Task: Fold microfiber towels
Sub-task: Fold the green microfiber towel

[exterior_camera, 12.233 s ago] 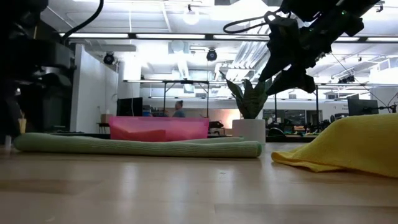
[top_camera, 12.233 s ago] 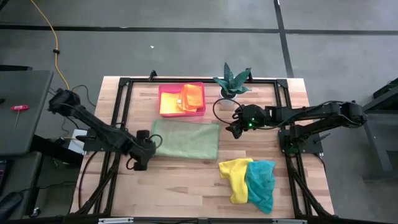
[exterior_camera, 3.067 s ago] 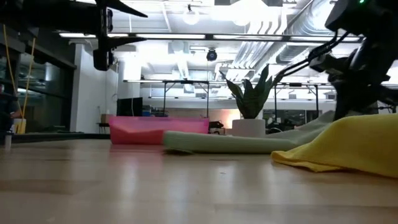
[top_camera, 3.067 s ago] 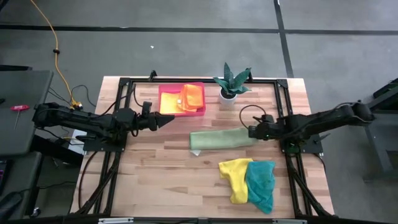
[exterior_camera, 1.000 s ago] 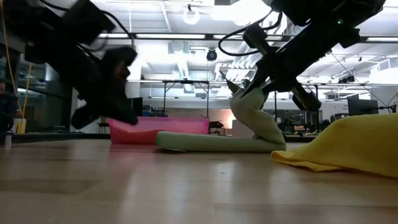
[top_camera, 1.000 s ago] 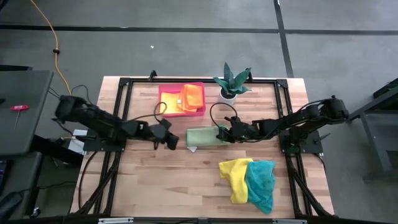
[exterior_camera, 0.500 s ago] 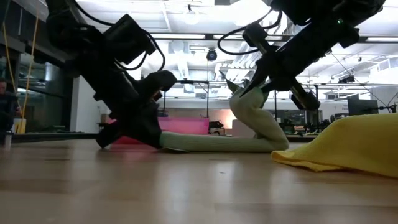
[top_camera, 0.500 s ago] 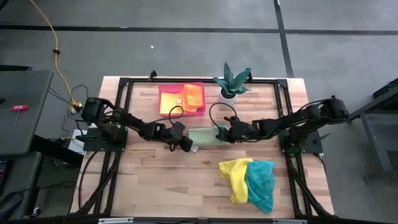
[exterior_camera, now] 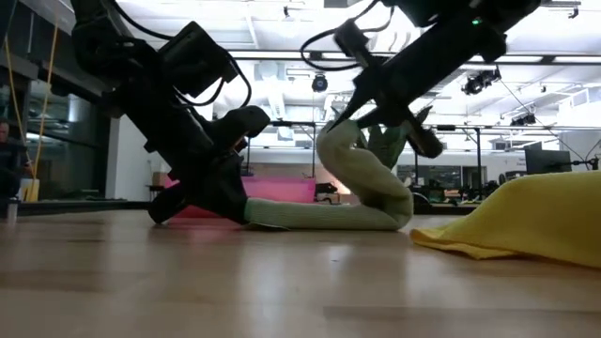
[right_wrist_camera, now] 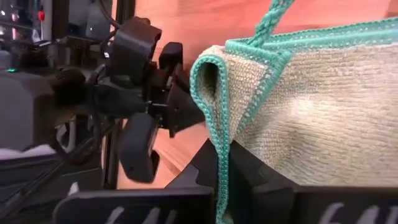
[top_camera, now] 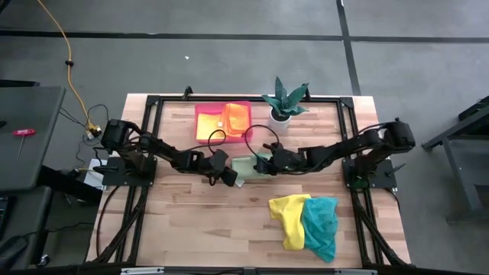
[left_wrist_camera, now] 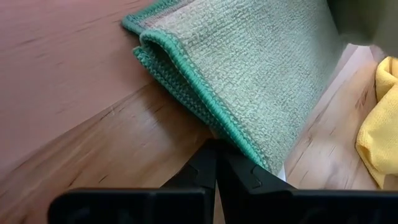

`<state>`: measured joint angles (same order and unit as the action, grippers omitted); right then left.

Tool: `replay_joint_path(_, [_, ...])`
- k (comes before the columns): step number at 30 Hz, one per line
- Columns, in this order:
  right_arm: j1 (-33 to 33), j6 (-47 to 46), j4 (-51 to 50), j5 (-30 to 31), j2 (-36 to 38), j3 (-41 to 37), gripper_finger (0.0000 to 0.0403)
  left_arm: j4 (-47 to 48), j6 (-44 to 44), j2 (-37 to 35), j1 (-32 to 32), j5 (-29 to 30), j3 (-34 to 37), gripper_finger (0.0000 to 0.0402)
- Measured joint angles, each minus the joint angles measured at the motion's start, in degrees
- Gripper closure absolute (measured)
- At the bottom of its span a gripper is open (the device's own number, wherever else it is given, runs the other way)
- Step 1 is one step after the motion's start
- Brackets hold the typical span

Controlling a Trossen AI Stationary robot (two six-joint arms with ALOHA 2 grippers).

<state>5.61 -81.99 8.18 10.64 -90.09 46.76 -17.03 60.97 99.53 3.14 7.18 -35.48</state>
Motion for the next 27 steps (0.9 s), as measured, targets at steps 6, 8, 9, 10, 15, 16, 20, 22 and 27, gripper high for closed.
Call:
replay_joint_path(6, [0.0,-0.5,3.5,0.7,-5.3,3.7,0.0403,-0.4,0.2,0.0,0.0,0.0,0.1,0.0401])
replay_joint_path(8, [-0.3,-0.5,4.1,0.9,-7.0,5.2,0.0403,-0.6,0.3,0.0,0.0,0.0,0.1,0.0401])
replay_joint_path(9, [-0.4,-0.5,3.7,1.0,-7.8,5.6,0.0403,-0.6,0.3,0.0,0.0,0.0,0.1,0.0401])
replay_joint_path(10, [-0.6,-0.5,3.7,1.0,-8.6,6.2,0.0403,-0.6,0.3,0.0,0.0,0.0,0.1,0.0401])
replay_joint_path(15, [-1.6,-2.0,3.7,0.9,-11.5,7.2,0.0403,-0.8,0.3,0.0,0.0,-0.5,0.1,0.0401])
replay_joint_path(16, [-1.6,-2.6,3.4,0.9,-11.8,7.2,0.0403,-0.8,0.3,0.0,0.0,-0.6,0.1,0.0401])
replay_joint_path(20, [-1.6,-4.3,3.0,0.1,-12.4,7.2,0.0403,-0.8,0.3,0.0,0.0,-0.7,0.1,0.0401])
replay_joint_path(22, [-1.6,-4.5,3.0,0.1,-12.3,7.2,0.0403,-0.8,0.3,0.0,0.0,-0.7,0.1,0.0401])
replay_joint_path(27, [-1.8,-4.5,3.4,-0.1,-12.3,7.2,0.0378,-0.8,0.3,0.0,0.0,-0.7,0.1,0.0401])
